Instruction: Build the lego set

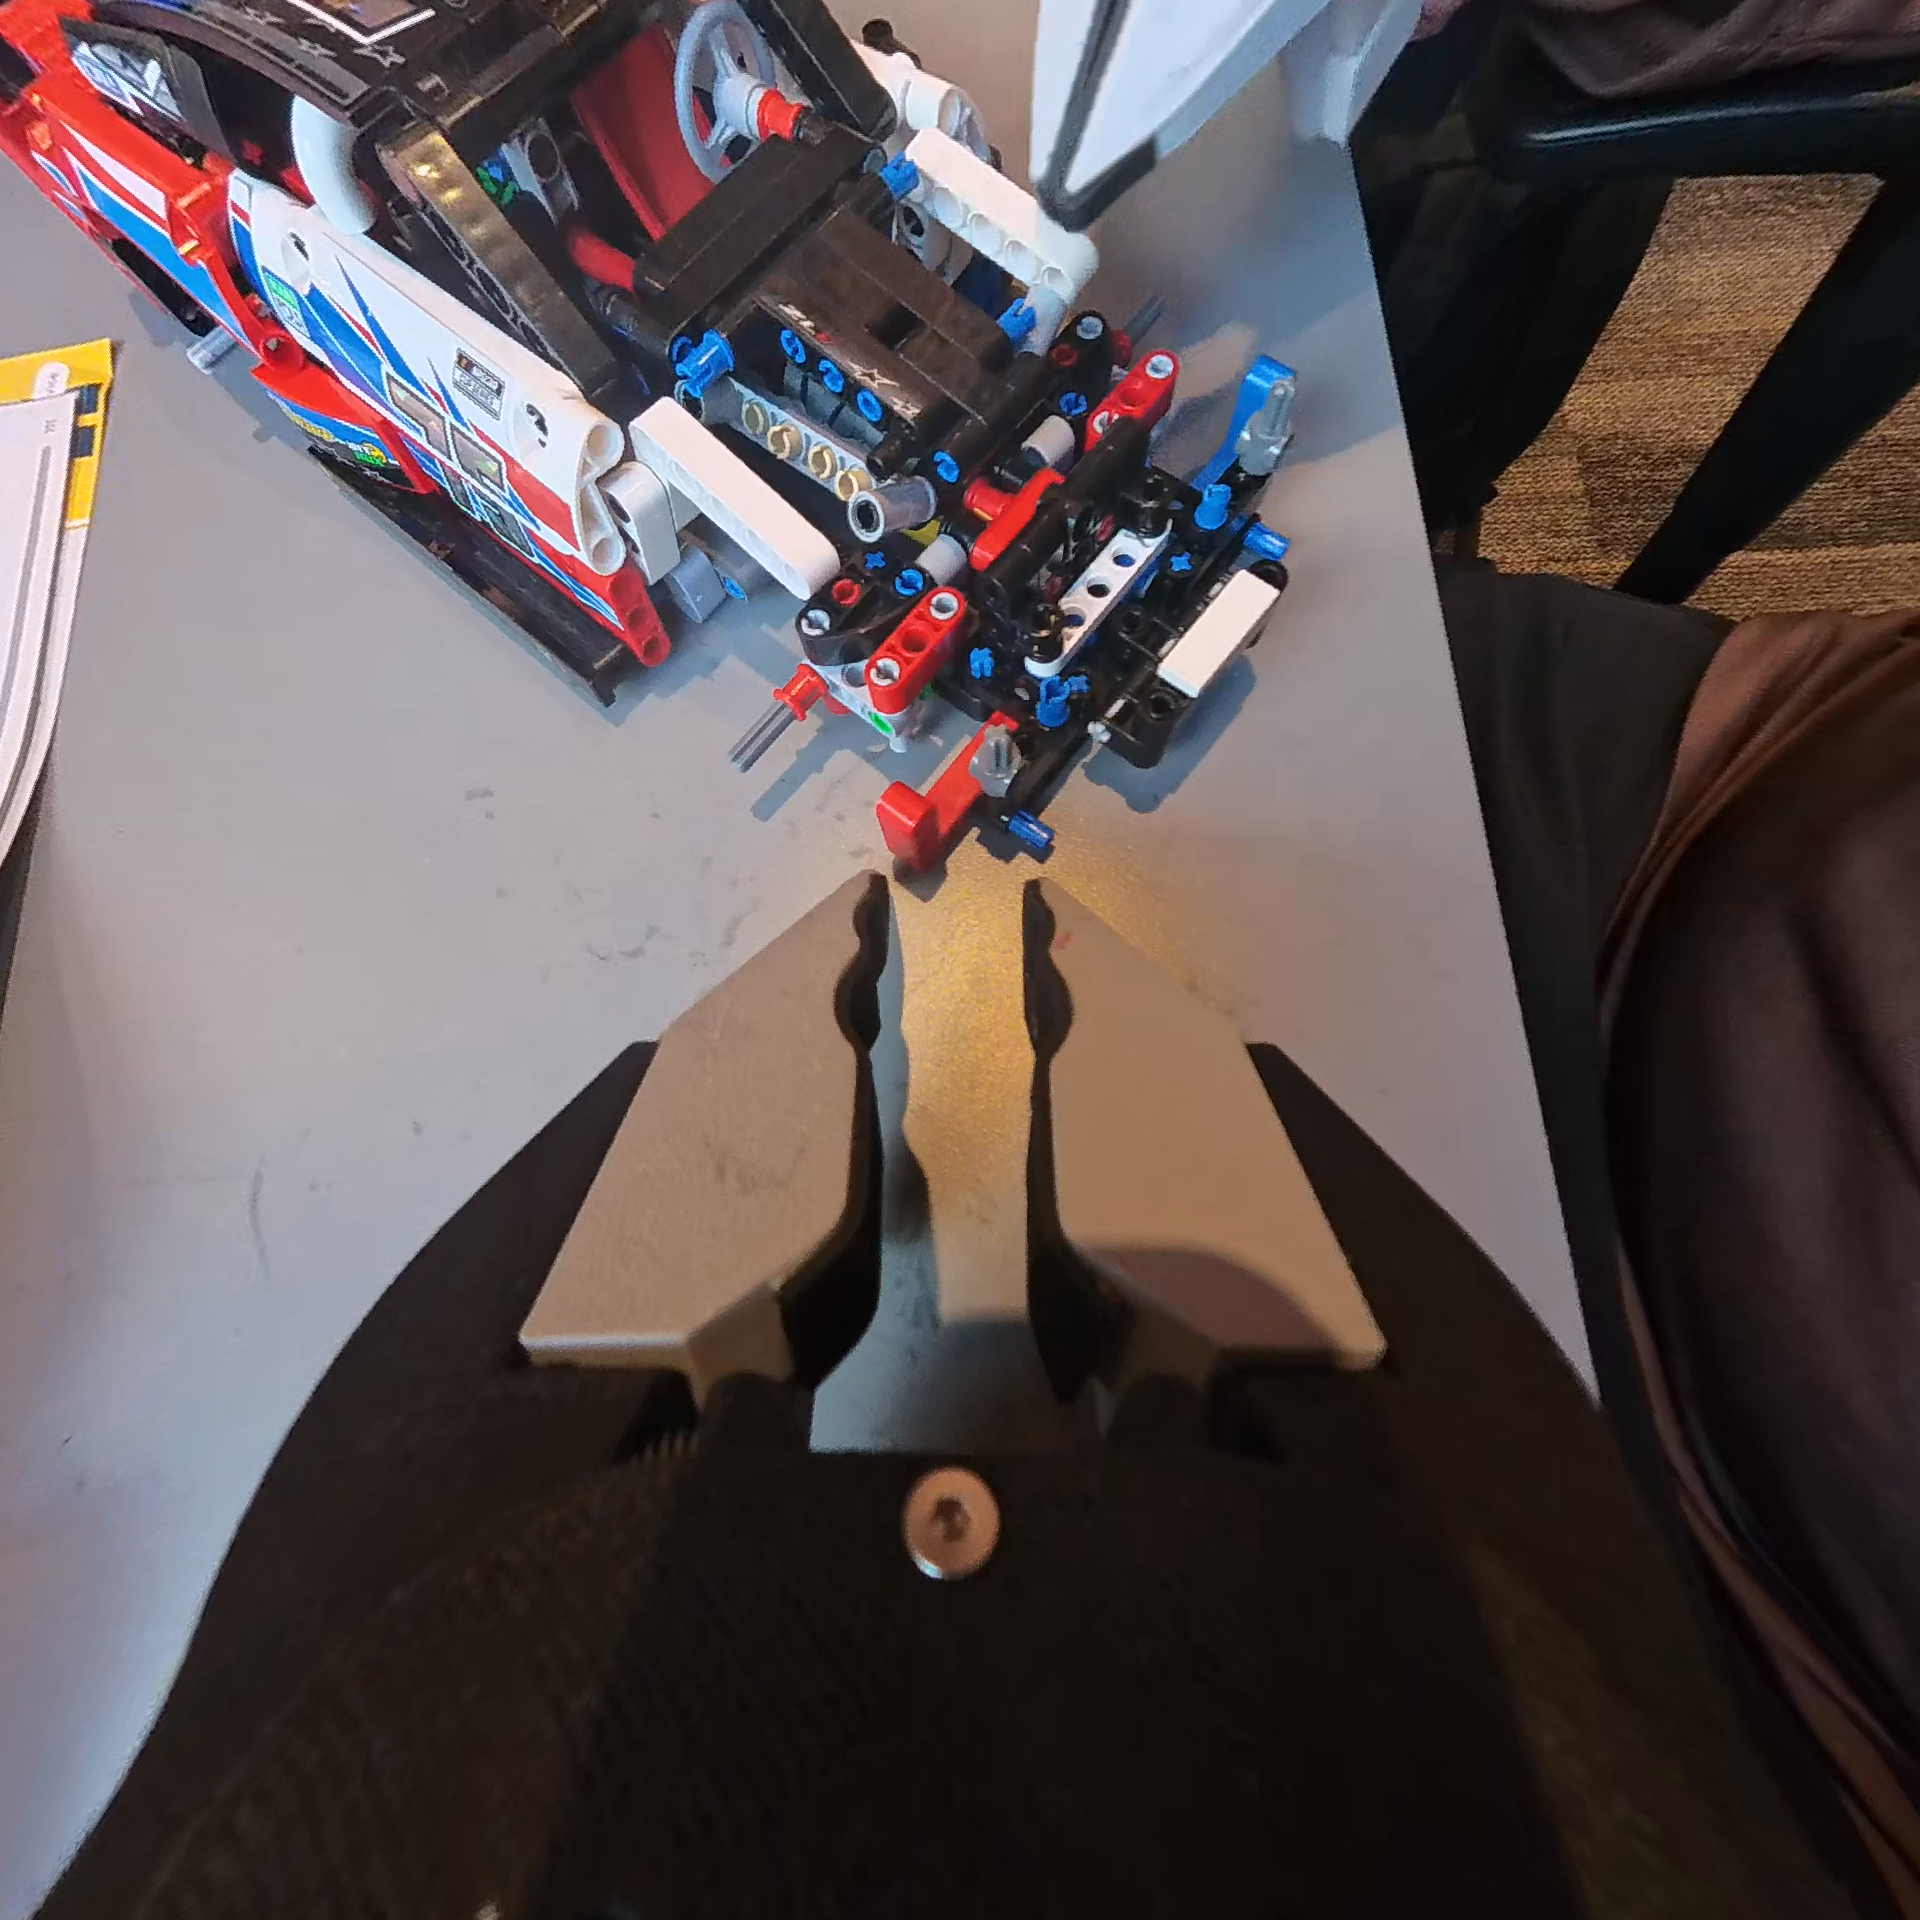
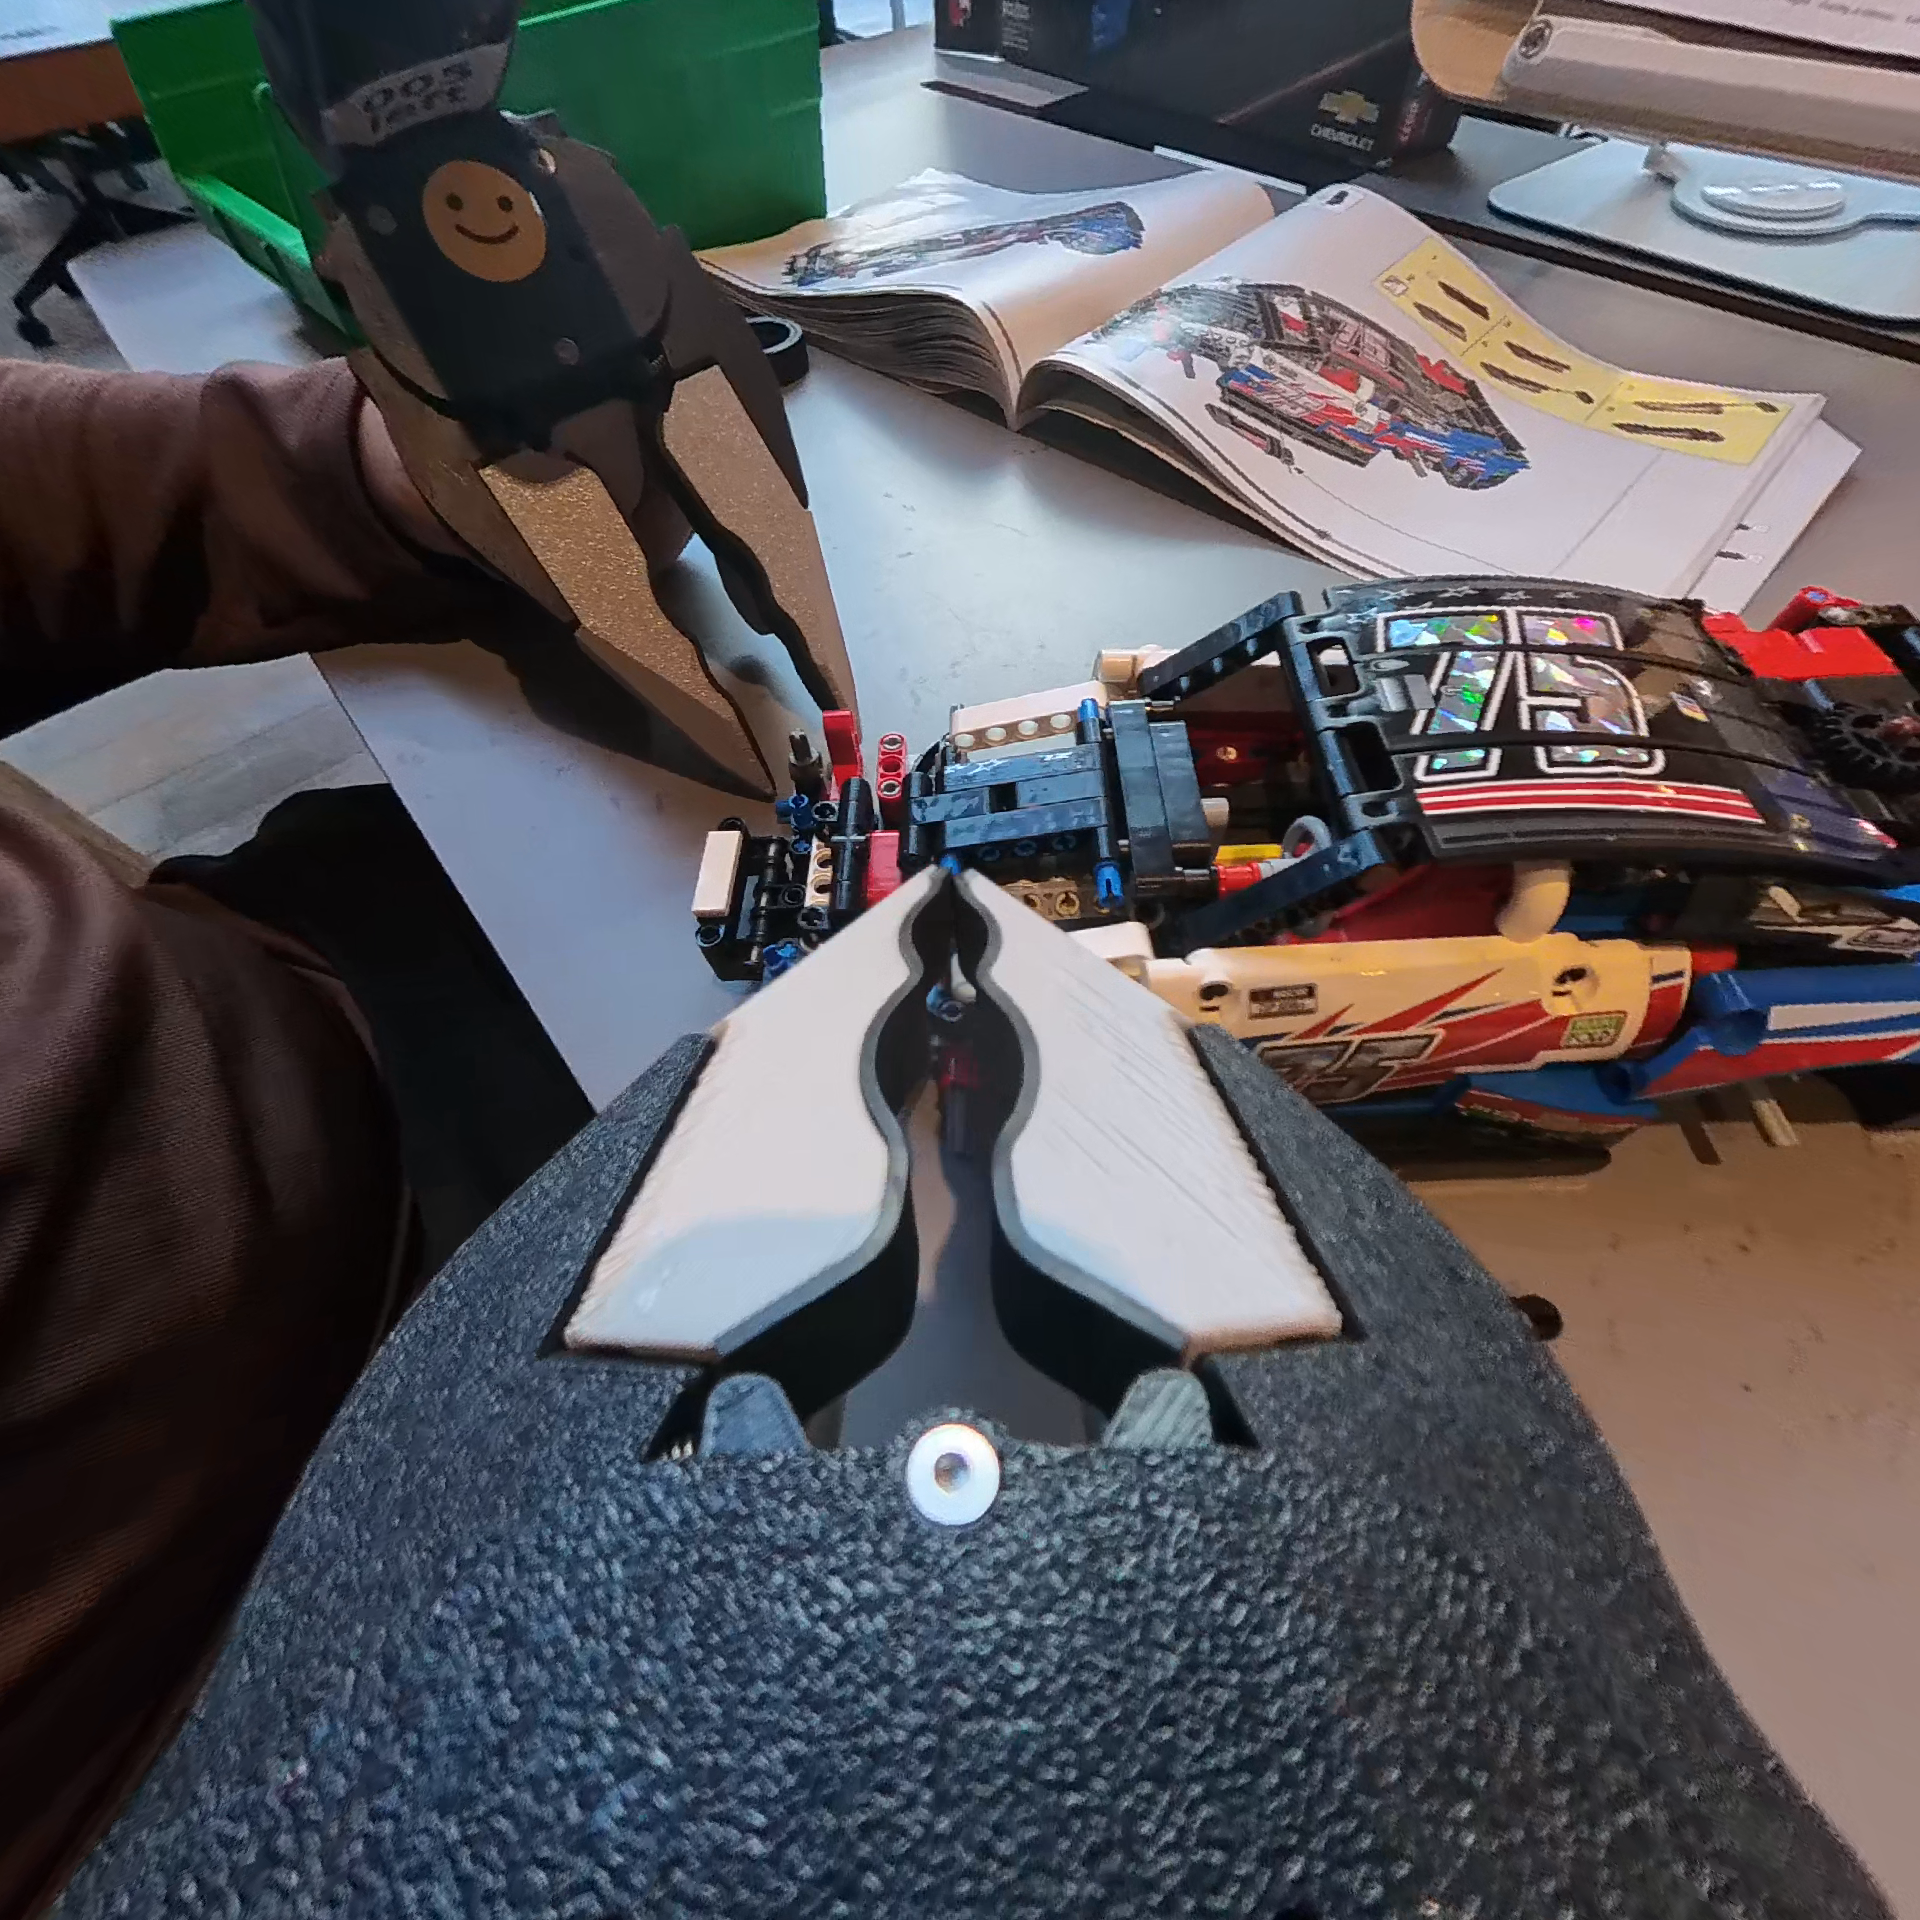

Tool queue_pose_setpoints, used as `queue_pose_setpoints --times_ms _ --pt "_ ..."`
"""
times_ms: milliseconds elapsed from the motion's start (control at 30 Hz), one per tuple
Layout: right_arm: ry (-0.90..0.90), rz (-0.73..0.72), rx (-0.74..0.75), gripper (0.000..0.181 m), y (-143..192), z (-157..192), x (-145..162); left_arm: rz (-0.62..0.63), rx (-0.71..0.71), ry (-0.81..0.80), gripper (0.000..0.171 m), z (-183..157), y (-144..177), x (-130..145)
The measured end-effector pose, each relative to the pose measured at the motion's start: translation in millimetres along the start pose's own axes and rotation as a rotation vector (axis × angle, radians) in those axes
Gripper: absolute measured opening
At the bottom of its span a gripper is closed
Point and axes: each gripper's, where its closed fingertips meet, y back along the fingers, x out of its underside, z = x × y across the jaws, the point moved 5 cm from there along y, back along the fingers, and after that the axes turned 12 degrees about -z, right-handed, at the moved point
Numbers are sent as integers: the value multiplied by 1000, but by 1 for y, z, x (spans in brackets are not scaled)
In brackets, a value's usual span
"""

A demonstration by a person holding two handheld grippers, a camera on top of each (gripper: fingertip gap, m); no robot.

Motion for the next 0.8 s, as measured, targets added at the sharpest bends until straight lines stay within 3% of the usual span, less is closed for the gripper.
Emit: queue_pose_setpoints --times_ms 800 --pt "-165 -239 100 0 40 -34 -33 -114 -51 48 15 9 10 -9"
